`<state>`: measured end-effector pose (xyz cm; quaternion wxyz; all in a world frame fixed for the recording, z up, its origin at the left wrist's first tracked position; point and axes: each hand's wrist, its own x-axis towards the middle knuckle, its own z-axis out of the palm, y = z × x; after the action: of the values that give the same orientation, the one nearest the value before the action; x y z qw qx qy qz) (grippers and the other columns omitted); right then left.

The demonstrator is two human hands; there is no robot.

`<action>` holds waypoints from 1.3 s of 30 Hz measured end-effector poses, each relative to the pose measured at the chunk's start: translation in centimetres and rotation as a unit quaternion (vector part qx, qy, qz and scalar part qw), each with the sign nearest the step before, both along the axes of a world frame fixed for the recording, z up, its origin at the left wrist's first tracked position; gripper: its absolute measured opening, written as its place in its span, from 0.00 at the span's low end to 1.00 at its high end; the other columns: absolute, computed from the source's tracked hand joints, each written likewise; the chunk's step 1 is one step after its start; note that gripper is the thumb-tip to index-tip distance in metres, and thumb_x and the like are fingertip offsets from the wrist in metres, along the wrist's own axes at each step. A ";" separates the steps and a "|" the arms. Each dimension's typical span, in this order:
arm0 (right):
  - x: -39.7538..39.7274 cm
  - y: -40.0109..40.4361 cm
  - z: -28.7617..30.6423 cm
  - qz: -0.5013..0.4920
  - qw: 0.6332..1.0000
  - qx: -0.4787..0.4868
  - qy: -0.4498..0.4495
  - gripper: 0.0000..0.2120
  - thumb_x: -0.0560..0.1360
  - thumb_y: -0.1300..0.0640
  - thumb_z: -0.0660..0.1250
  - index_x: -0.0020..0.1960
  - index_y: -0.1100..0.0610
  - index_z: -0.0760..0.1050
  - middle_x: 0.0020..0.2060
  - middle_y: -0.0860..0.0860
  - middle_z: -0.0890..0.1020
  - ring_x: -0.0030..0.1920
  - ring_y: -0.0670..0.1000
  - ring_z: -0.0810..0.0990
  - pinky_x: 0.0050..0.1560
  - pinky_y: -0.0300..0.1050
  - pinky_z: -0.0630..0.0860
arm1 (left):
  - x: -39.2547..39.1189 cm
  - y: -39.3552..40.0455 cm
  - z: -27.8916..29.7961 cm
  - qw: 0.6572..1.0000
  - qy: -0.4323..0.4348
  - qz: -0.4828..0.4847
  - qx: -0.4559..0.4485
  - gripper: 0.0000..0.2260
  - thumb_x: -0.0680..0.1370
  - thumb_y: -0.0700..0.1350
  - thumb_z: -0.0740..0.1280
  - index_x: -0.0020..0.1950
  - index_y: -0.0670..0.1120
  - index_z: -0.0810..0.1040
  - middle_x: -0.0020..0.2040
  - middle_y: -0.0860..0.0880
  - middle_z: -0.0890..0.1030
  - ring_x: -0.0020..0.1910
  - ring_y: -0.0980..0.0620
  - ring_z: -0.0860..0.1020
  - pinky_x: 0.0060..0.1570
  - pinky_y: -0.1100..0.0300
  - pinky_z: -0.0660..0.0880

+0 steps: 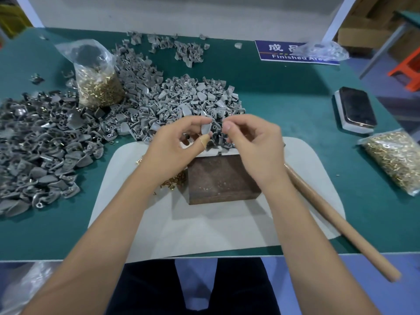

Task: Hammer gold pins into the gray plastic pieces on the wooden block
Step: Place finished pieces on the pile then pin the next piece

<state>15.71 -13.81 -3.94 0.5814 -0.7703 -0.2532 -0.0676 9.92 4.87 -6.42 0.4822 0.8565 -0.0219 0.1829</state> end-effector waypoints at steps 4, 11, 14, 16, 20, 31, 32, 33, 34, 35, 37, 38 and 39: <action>-0.3 0.1 -0.8 0.004 1.000 0.008 -0.001 0.06 0.77 0.60 0.73 0.51 0.50 0.85 0.41 0.43 0.86 0.42 0.48 0.85 0.47 0.44 0.81 | -0.2 -0.3 0.2 1.000 -0.011 -0.023 -0.016 0.14 0.80 0.46 0.71 0.65 0.53 0.80 0.51 0.60 0.84 0.52 0.56 0.83 0.55 0.59 0.79; -0.3 0.3 -1.0 0.029 0.998 -0.043 -0.028 0.08 0.77 0.62 0.72 0.52 0.51 0.84 0.44 0.42 0.86 0.48 0.45 0.85 0.52 0.44 0.82 | -0.2 -0.6 0.2 0.997 -0.026 -0.036 -0.066 0.09 0.83 0.50 0.66 0.62 0.55 0.81 0.48 0.59 0.86 0.47 0.59 0.84 0.49 0.68 0.77; -0.3 0.2 -1.0 0.024 0.997 -0.050 -0.049 0.06 0.77 0.61 0.72 0.52 0.53 0.84 0.45 0.42 0.86 0.48 0.46 0.84 0.52 0.41 0.80 | -0.2 -0.5 0.1 0.995 -0.017 -0.038 -0.088 0.08 0.82 0.51 0.66 0.59 0.54 0.83 0.44 0.54 0.86 0.43 0.56 0.84 0.47 0.67 0.77; -0.2 0.2 -1.0 0.025 0.997 -0.054 -0.045 0.05 0.77 0.61 0.72 0.52 0.54 0.84 0.45 0.43 0.85 0.48 0.48 0.84 0.52 0.42 0.80 | -0.3 -0.6 0.1 0.994 -0.008 -0.042 -0.099 0.09 0.83 0.50 0.65 0.60 0.51 0.83 0.44 0.54 0.86 0.43 0.57 0.83 0.46 0.68 0.76; -0.3 0.2 -0.7 0.006 0.996 -0.073 -0.059 0.05 0.78 0.62 0.71 0.51 0.54 0.84 0.44 0.44 0.85 0.48 0.47 0.83 0.52 0.42 0.79 | -0.7 -0.9 0.5 0.992 0.010 -0.060 -0.106 0.12 0.85 0.48 0.63 0.61 0.47 0.83 0.45 0.55 0.87 0.44 0.60 0.82 0.47 0.70 0.75; -0.9 0.4 -0.4 -0.008 0.983 -0.132 -0.123 0.04 0.78 0.64 0.70 0.50 0.59 0.82 0.45 0.49 0.84 0.46 0.47 0.80 0.50 0.38 0.76 | -0.7 -0.7 -0.1 0.997 -0.005 -0.048 -0.061 0.14 0.79 0.43 0.72 0.65 0.50 0.82 0.54 0.52 0.84 0.55 0.53 0.82 0.57 0.56 0.78; -0.9 0.4 -0.5 -0.005 0.984 -0.131 -0.121 0.04 0.77 0.65 0.70 0.49 0.59 0.82 0.44 0.49 0.83 0.46 0.47 0.80 0.49 0.38 0.76 | -0.7 -0.7 -0.1 0.997 -0.004 -0.043 -0.064 0.15 0.80 0.44 0.72 0.66 0.51 0.81 0.55 0.53 0.84 0.56 0.52 0.82 0.59 0.53 0.78; -0.9 0.4 -0.5 -0.003 0.984 -0.130 -0.120 0.04 0.77 0.65 0.70 0.49 0.59 0.82 0.44 0.49 0.83 0.45 0.46 0.80 0.48 0.37 0.76 | -0.8 -0.8 -0.2 0.998 -0.009 -0.035 -0.058 0.15 0.80 0.44 0.72 0.66 0.53 0.81 0.55 0.55 0.85 0.57 0.52 0.82 0.60 0.53 0.78; -0.9 0.5 -0.5 -0.002 0.984 -0.130 -0.120 0.04 0.77 0.65 0.69 0.49 0.58 0.82 0.43 0.49 0.83 0.45 0.46 0.80 0.48 0.37 0.76 | -0.7 -0.8 -0.2 0.998 -0.019 -0.028 -0.047 0.14 0.79 0.45 0.72 0.65 0.54 0.81 0.55 0.57 0.84 0.57 0.53 0.82 0.59 0.55 0.78; -0.9 0.4 -0.6 -0.002 0.984 -0.129 -0.119 0.04 0.77 0.65 0.69 0.49 0.58 0.82 0.43 0.48 0.83 0.45 0.45 0.80 0.48 0.36 0.75 | -0.7 -0.8 -0.2 0.998 -0.032 -0.023 -0.040 0.13 0.79 0.45 0.72 0.63 0.54 0.82 0.55 0.59 0.84 0.56 0.54 0.82 0.59 0.57 0.78; -0.8 0.4 -0.6 -0.005 0.985 -0.125 -0.120 0.04 0.77 0.63 0.70 0.49 0.56 0.82 0.44 0.46 0.83 0.46 0.44 0.80 0.49 0.35 0.75 | -0.7 -0.8 -0.3 0.997 -0.055 -0.017 -0.046 0.09 0.79 0.45 0.73 0.59 0.53 0.84 0.52 0.60 0.85 0.53 0.56 0.83 0.56 0.63 0.77; -0.8 0.4 -0.7 -0.009 0.986 -0.119 -0.119 0.04 0.78 0.62 0.70 0.50 0.55 0.82 0.44 0.45 0.83 0.47 0.44 0.80 0.50 0.35 0.75 | -0.8 -0.8 -0.2 0.997 -0.059 -0.013 -0.050 0.08 0.79 0.45 0.73 0.56 0.54 0.84 0.50 0.59 0.85 0.51 0.57 0.83 0.54 0.66 0.77; -0.8 0.3 -0.7 -0.012 0.987 -0.112 -0.116 0.04 0.78 0.61 0.70 0.50 0.54 0.82 0.45 0.44 0.83 0.47 0.44 0.80 0.50 0.34 0.75 | -0.9 -0.9 -0.2 0.997 -0.058 -0.006 -0.055 0.07 0.78 0.47 0.73 0.54 0.56 0.83 0.48 0.59 0.85 0.48 0.58 0.83 0.51 0.68 0.76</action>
<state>14.95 -13.50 -4.64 0.4575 -0.8203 -0.3156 -0.1351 9.07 3.96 -6.60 0.5274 0.8167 -0.0448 0.2299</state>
